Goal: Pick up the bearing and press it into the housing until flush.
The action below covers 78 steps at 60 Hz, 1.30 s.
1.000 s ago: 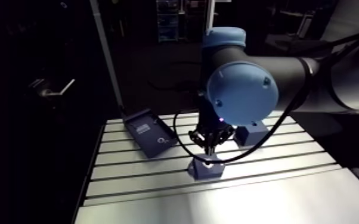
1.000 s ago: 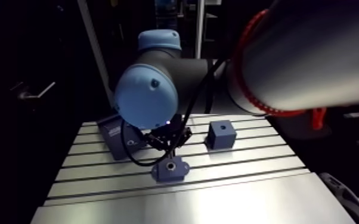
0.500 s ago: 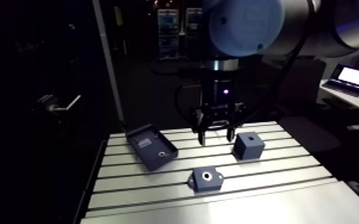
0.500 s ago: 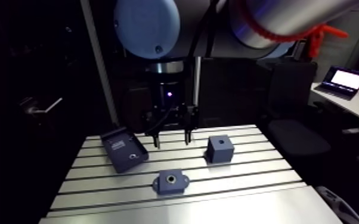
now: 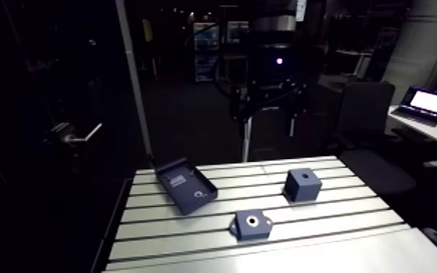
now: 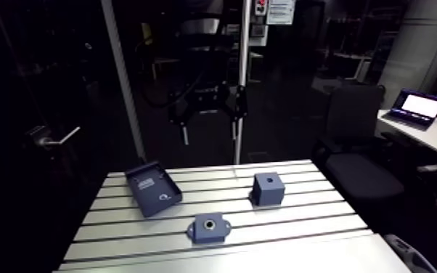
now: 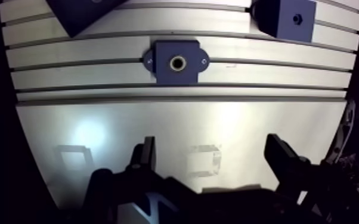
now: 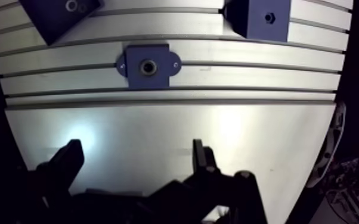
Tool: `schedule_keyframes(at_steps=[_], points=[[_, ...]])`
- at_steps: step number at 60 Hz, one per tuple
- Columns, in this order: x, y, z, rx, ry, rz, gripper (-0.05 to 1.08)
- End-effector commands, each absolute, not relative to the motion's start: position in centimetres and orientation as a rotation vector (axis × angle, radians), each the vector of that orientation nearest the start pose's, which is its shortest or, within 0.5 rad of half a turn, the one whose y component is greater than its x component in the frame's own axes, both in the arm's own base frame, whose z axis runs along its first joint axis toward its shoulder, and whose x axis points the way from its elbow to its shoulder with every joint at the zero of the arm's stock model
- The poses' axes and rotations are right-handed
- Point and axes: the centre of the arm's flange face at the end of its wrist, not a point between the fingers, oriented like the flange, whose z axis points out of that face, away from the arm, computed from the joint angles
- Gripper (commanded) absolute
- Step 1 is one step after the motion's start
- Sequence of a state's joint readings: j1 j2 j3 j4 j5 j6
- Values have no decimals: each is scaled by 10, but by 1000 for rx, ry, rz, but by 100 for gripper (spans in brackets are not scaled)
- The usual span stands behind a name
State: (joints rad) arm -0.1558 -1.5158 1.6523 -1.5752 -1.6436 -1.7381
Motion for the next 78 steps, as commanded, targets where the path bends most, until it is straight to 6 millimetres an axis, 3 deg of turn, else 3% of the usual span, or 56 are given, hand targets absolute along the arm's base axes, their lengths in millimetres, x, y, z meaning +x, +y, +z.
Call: schedule_keyframes(at_steps=[1,36,78], points=[[-512,-49,491,-15,3040,86,0],[-517,-48,491,-14,3078,86,0],[-522,-45,508,13,3145,27,0]])
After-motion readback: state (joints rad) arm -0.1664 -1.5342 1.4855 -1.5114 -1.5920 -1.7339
